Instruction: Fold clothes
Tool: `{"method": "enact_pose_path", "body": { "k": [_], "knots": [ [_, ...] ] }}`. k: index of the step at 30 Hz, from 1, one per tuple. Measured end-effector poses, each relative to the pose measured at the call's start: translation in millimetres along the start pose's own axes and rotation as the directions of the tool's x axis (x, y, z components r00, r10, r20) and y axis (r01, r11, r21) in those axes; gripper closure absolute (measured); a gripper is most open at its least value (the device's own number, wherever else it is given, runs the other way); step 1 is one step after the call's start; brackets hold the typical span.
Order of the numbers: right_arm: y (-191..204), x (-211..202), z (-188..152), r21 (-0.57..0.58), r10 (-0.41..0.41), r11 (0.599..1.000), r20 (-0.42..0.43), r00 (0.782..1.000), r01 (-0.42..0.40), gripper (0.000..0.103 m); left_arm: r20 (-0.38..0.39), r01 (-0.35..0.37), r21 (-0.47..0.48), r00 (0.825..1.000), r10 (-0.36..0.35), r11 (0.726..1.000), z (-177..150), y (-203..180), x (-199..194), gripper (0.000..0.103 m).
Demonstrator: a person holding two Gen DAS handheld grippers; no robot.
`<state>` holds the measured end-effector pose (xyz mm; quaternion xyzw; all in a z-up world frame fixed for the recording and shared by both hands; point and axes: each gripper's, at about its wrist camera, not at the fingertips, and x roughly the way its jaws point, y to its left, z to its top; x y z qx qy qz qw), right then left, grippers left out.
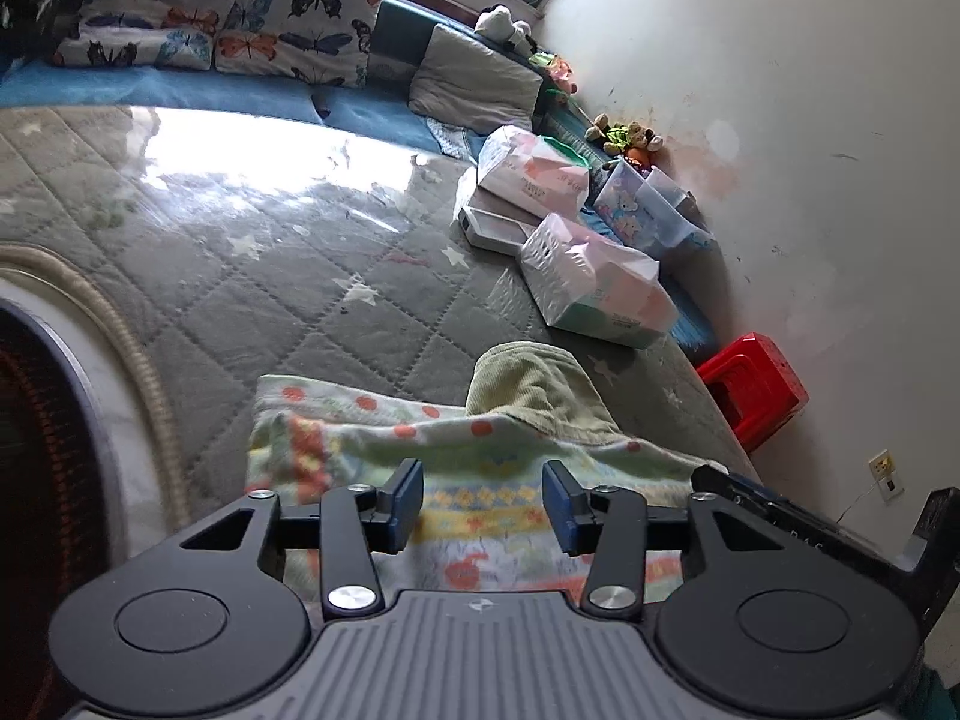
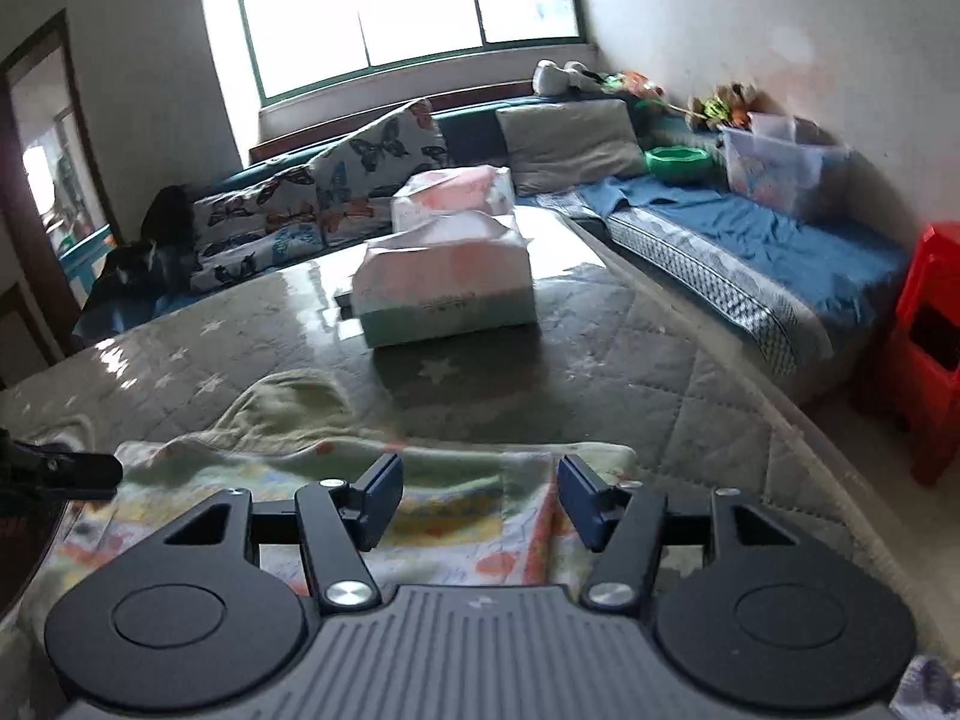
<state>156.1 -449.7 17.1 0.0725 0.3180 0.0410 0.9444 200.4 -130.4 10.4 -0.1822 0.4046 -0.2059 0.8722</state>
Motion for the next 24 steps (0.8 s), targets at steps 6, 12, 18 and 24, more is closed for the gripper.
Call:
{"method": "enact_pose_path", "body": {
  "k": [6, 12, 18, 24],
  "knots": [
    [22, -21, -14, -0.123, 0.056, 0.991, -0.031, 0.998, -0.059, 0.024, 0.007, 0.021, 0.070, 1.000, -0.021, 0.997, -23, -8, -29, 0.054],
    [40, -30, -39, -0.238, 0.042, 0.969, -0.082, 0.996, -0.061, 0.023, -0.005, 0.009, 0.130, 1.000, -0.009, 0.992, -51, -15, -35, 0.054],
    [49, -49, -49, -0.287, 0.032, 0.957, -0.065, 0.997, -0.050, 0.016, 0.002, -0.014, 0.156, 1.000, 0.014, 0.988, -66, -11, -36, 0.054],
    [70, -56, -38, -0.289, 0.086, 0.954, -0.006, 0.996, -0.084, 0.000, 0.013, -0.016, 0.146, 1.000, 0.014, 0.989, -72, -13, -45, 0.047]
  ]
}}
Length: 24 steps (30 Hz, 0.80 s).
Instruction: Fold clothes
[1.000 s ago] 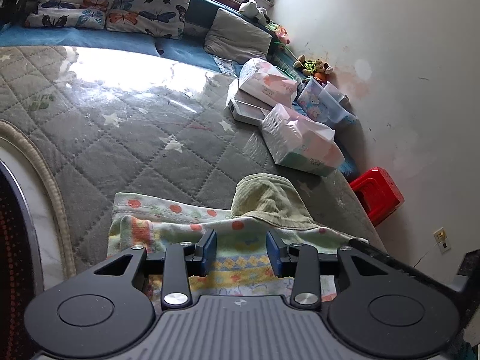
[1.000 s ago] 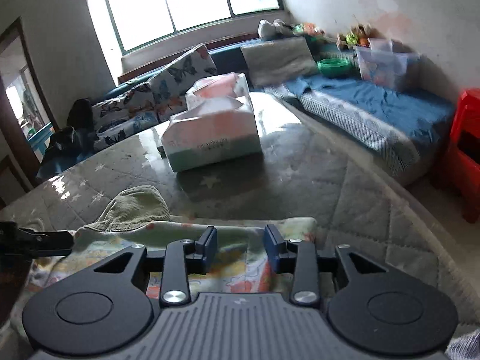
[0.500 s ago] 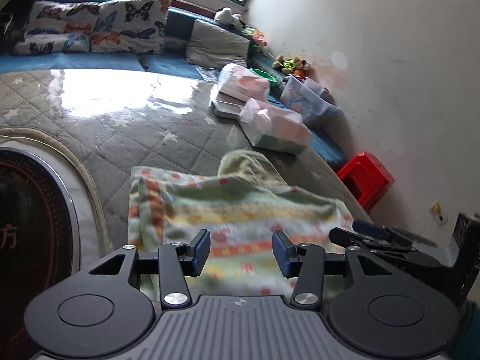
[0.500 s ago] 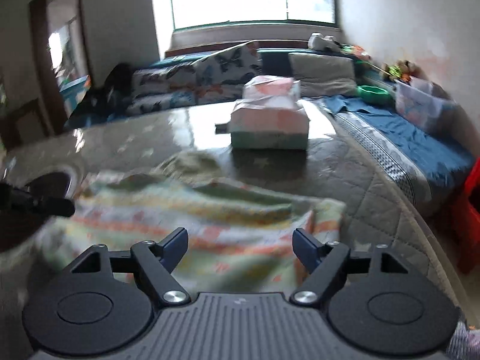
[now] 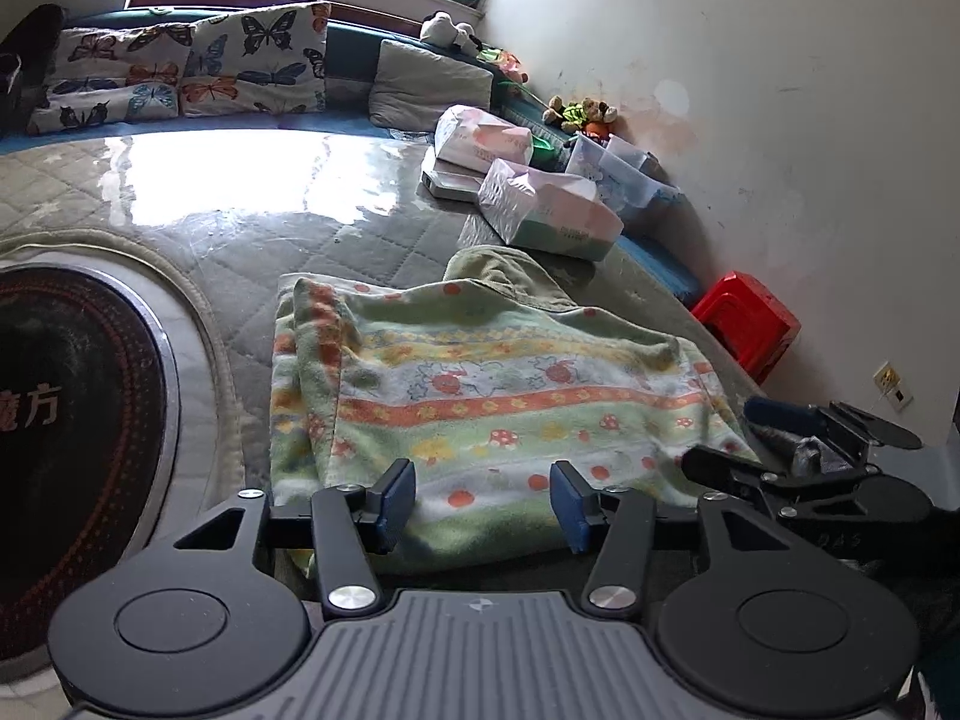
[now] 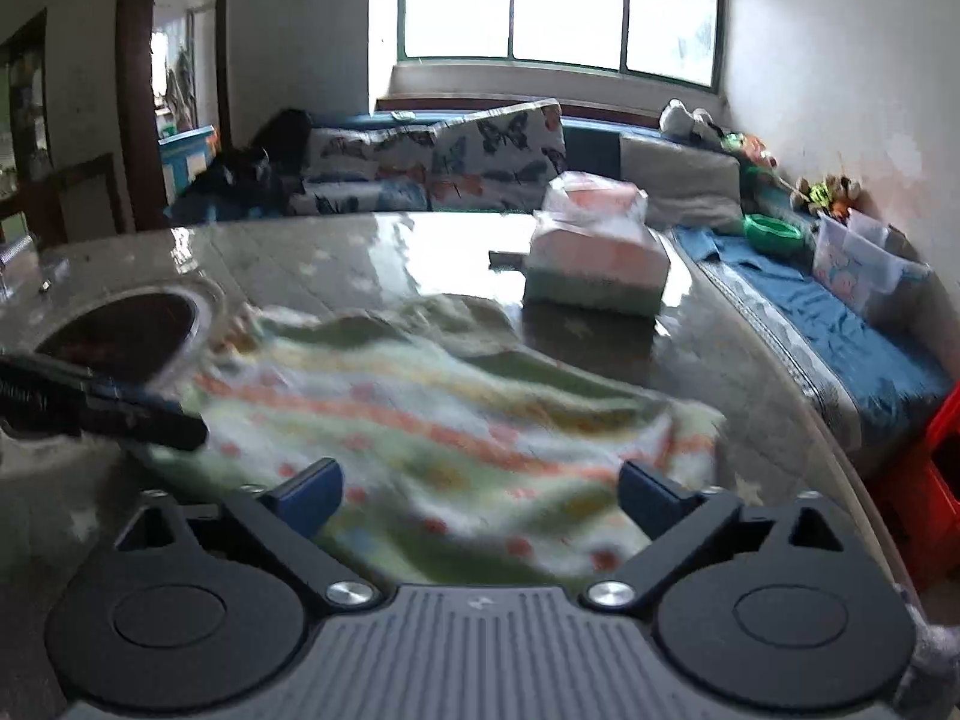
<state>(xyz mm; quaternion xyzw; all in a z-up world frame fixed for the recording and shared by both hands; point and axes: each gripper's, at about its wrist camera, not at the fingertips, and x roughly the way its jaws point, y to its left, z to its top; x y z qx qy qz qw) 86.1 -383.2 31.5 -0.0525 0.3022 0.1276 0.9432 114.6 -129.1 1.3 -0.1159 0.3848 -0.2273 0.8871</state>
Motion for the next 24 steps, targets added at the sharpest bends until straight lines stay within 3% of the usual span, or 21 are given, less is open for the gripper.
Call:
{"method": "enact_pose_path", "body": {
  "k": [6, 8, 13, 17, 24],
  "knots": [
    [16, 22, -6, -0.016, 0.005, 1.000, -0.050, 0.999, -0.006, 0.000, 0.005, -0.033, -0.011, 0.999, 0.033, 0.999, -3, 4, -13, 0.035],
    [18, 27, -12, -0.016, 0.005, 1.000, -0.075, 0.997, -0.006, 0.000, 0.011, -0.047, -0.014, 0.999, 0.048, 0.999, -5, 5, -18, 0.025],
    [20, 27, -11, -0.005, 0.003, 1.000, -0.092, 0.996, -0.003, 0.000, 0.013, -0.087, -0.031, 0.996, 0.088, 0.996, -10, 14, -29, 0.020],
    [29, 21, 2, -0.030, 0.019, 0.999, -0.047, 0.999, -0.021, 0.000, 0.022, -0.106, -0.045, 0.994, 0.107, 0.993, -14, 20, -36, 0.013],
    [55, 45, 9, -0.065, 0.059, 0.996, -0.063, 0.996, -0.063, 0.000, 0.017, -0.124, -0.075, 0.992, 0.125, 0.989, -15, 26, -41, 0.003]
  ]
}}
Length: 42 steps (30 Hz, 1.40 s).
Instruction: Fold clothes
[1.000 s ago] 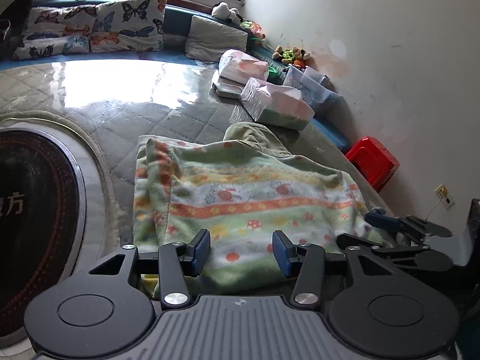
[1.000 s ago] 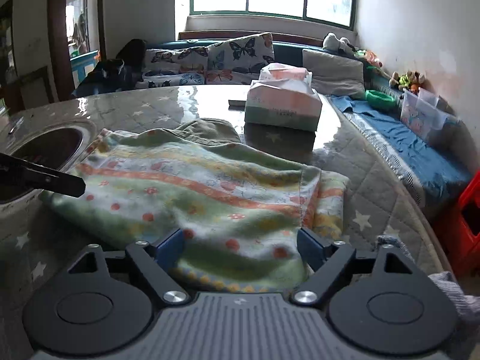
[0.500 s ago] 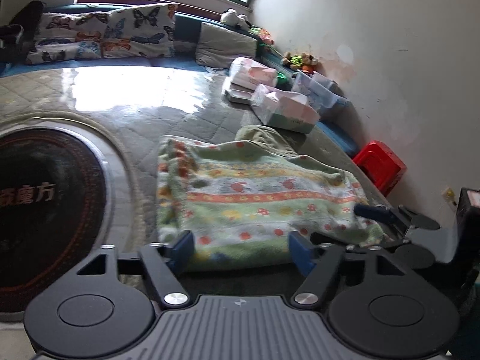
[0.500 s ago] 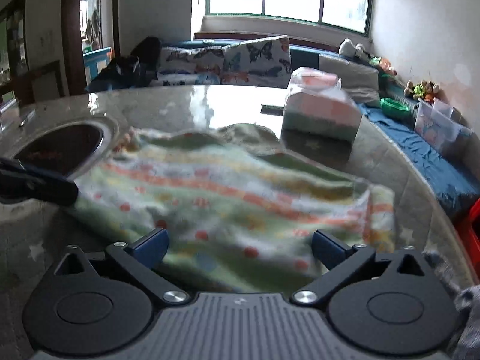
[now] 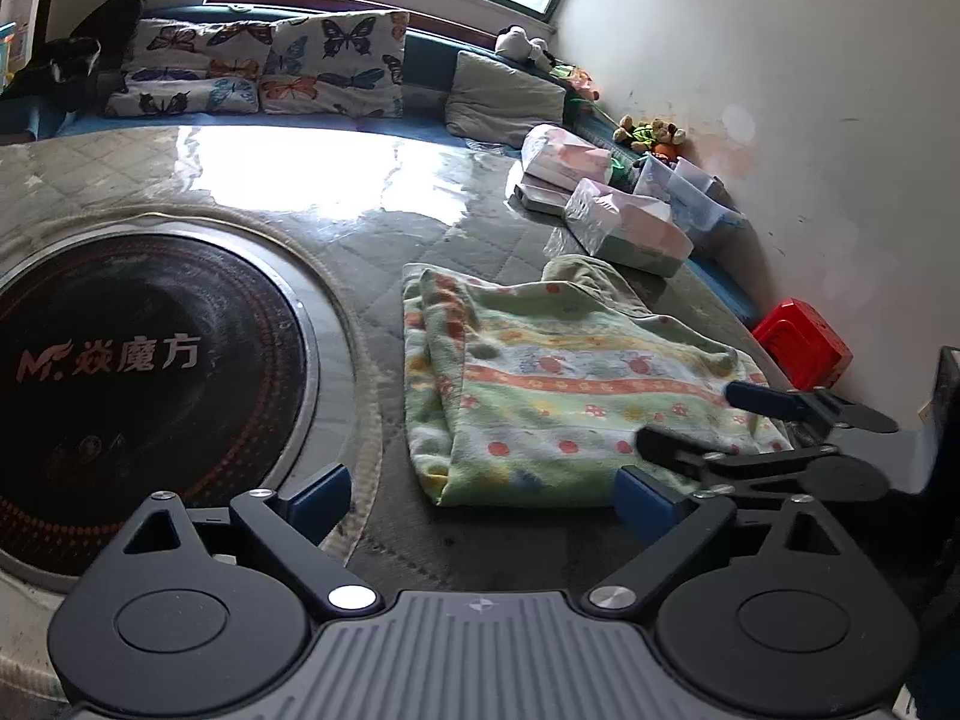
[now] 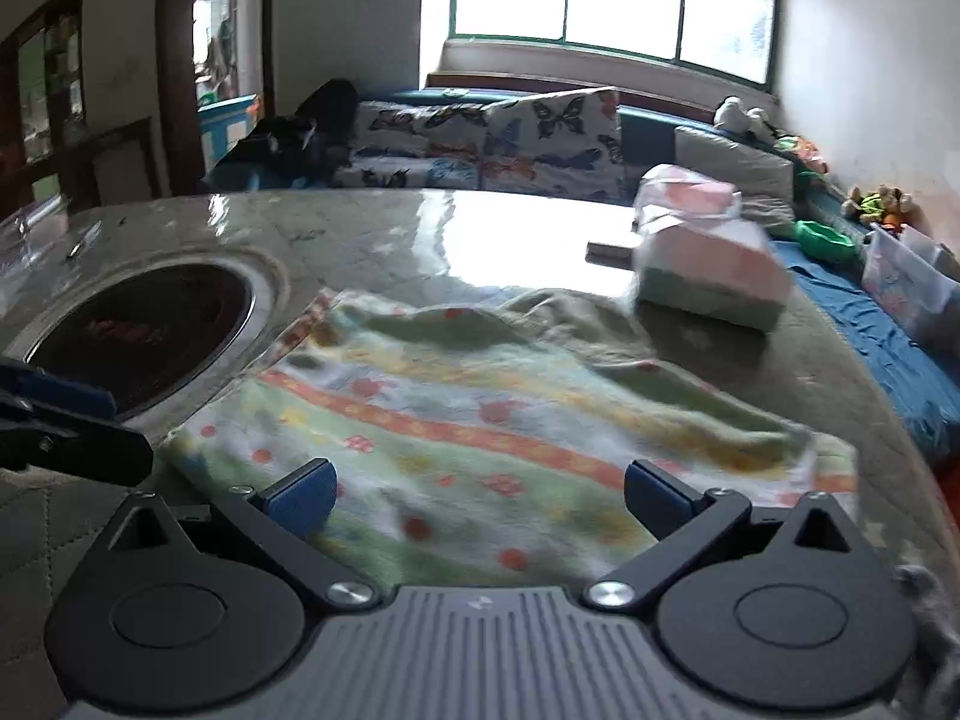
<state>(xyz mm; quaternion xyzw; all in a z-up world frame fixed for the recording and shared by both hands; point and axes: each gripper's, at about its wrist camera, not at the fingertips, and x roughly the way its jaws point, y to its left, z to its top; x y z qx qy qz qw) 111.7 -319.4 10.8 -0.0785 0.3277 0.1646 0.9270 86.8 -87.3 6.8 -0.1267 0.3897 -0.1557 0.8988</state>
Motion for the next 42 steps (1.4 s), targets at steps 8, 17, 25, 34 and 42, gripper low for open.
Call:
{"method": "enact_pose_path", "body": {
  "k": [8, 17, 25, 34, 42],
  "knots": [
    [0, 5, -12, 0.032, 0.005, 0.999, 0.035, 0.999, -0.006, 0.000, -0.023, -0.011, -0.020, 1.000, 0.010, 1.000, 0, 3, 1, 0.000],
    [-4, 7, -13, 0.052, 0.022, 0.998, 0.028, 0.999, -0.023, 0.000, -0.044, -0.015, -0.033, 0.999, 0.013, 0.999, -3, -2, 4, 0.000],
    [-3, 6, -13, 0.051, 0.021, 0.998, 0.027, 0.999, -0.022, 0.000, -0.052, -0.024, -0.029, 0.998, 0.022, 0.999, -5, -9, 4, 0.000],
    [-1, -5, -12, 0.076, -0.001, 0.997, 0.015, 1.000, 0.000, 0.000, -0.052, -0.036, -0.015, 0.998, 0.035, 0.999, -6, -11, 0, 0.000],
    [-2, -18, -14, 0.119, -0.051, 0.992, 0.002, 0.999, 0.050, 0.000, -0.063, -0.040, -0.001, 0.997, 0.040, 0.999, -8, -15, 1, 0.000]
  ]
}}
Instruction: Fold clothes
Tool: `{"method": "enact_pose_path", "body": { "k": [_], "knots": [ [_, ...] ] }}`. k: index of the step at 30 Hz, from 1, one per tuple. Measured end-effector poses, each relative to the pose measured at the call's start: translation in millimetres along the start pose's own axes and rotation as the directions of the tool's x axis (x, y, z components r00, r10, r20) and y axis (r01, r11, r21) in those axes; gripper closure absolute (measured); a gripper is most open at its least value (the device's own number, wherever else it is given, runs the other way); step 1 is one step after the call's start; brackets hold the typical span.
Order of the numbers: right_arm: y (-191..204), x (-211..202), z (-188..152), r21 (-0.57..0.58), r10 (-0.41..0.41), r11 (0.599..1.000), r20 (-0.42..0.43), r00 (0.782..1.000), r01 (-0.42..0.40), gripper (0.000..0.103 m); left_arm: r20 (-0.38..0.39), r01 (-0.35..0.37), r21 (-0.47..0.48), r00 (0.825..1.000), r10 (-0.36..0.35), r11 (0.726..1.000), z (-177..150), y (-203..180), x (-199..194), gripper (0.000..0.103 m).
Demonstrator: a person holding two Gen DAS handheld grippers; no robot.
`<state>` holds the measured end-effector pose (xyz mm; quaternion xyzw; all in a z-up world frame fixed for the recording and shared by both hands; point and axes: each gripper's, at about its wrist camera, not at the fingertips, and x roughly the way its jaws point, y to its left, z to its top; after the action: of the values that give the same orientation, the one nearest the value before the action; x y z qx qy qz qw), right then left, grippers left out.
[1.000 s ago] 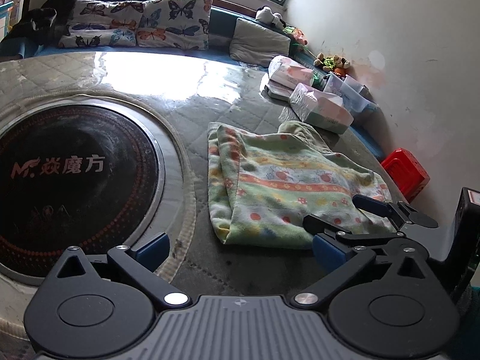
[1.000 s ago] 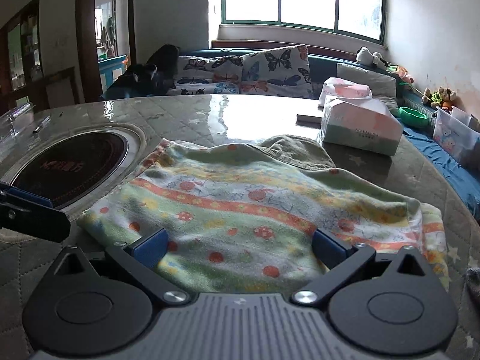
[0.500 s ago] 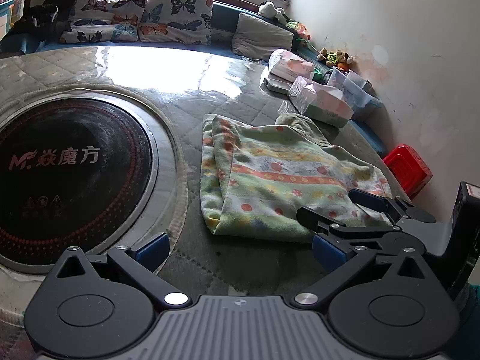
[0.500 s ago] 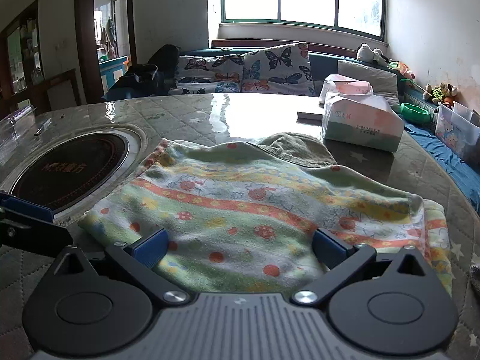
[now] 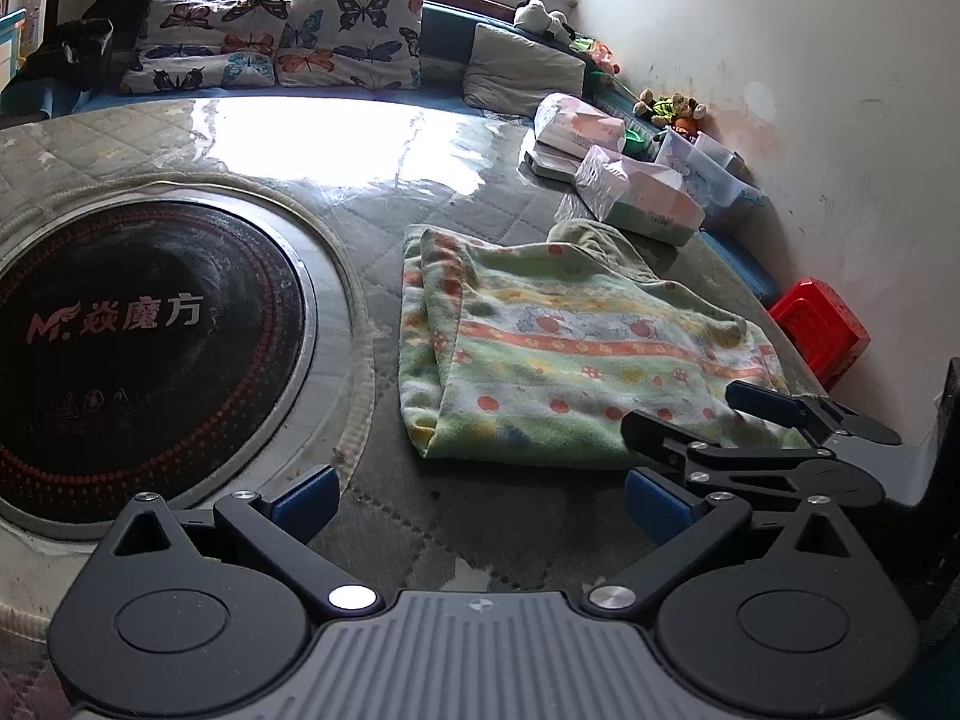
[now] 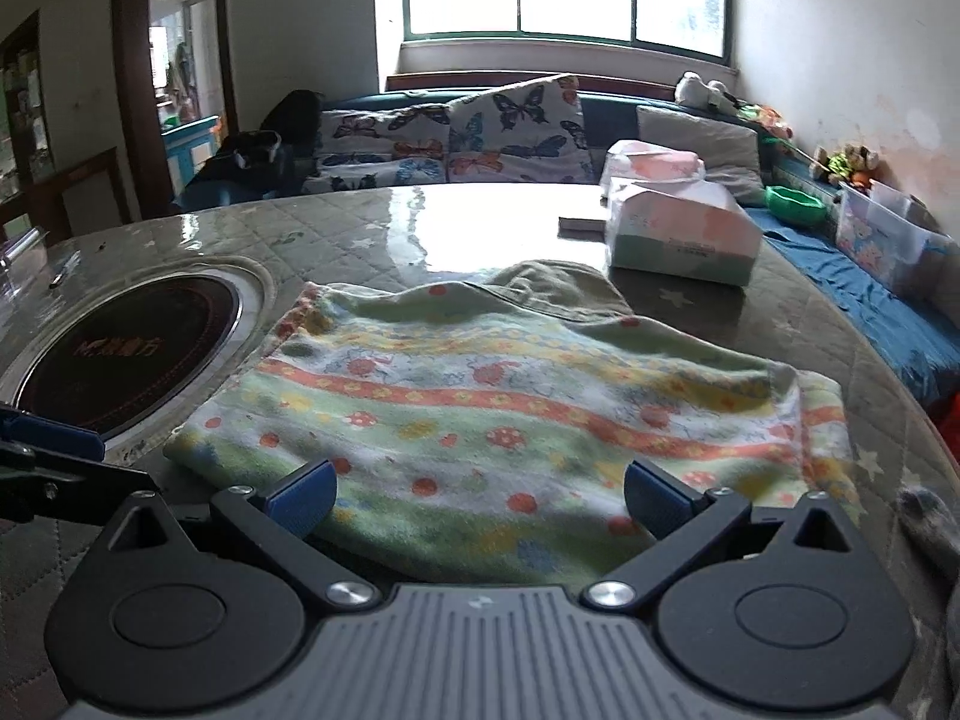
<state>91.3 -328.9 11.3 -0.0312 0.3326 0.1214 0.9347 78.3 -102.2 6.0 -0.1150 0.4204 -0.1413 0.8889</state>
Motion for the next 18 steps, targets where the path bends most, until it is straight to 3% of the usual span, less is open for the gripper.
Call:
{"method": "enact_pose_path", "body": {
  "k": [18],
  "knots": [
    [3, -30, -10, 0.034, -0.071, 0.997, 0.018, 0.997, 0.070, 0.000, -0.016, 0.014, 0.043, 1.000, -0.014, 0.999, -7, -11, -5, 0.000]
  ]
}}
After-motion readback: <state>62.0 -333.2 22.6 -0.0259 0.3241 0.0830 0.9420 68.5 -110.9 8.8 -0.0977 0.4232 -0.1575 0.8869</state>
